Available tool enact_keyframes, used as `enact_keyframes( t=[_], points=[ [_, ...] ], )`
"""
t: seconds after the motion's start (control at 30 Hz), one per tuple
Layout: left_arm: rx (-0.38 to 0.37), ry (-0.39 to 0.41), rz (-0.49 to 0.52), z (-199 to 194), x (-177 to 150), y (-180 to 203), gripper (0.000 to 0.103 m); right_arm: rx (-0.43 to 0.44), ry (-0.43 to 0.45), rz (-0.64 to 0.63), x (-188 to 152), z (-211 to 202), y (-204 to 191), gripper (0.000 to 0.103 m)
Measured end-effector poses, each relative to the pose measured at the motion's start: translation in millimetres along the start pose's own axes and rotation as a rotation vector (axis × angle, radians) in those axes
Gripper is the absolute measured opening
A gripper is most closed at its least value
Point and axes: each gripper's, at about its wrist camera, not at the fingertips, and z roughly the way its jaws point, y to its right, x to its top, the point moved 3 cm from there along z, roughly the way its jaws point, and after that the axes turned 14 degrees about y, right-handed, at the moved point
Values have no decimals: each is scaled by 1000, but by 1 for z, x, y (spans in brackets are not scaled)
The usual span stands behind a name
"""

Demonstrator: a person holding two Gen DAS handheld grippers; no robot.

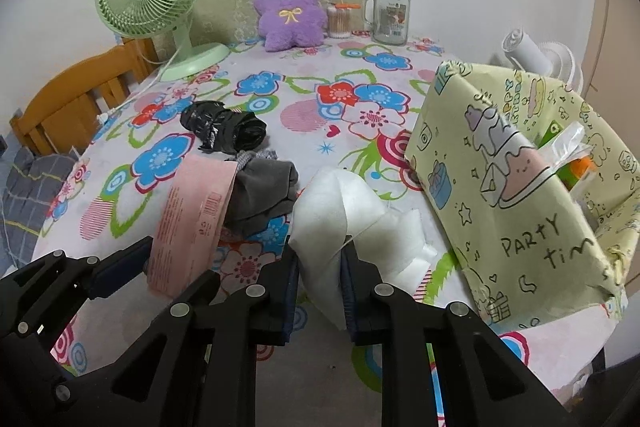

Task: Organize soft objects
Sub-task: 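Grasp the pink packet with the left tool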

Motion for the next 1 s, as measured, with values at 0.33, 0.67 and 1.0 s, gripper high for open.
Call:
enact_keyframes(
  t=[0.33, 0.67, 1.0],
  points=[
    [27, 41, -2, -22, 9, -1, 42, 21, 39, -1, 8, -22, -2, 22],
    [28, 83, -21, -34, 26, -4, 42, 41, 76, 7, 26, -37, -4, 22],
    [22, 123, -21, -42, 46, -2, 38, 47, 111, 10, 46, -46, 0, 22]
  ],
)
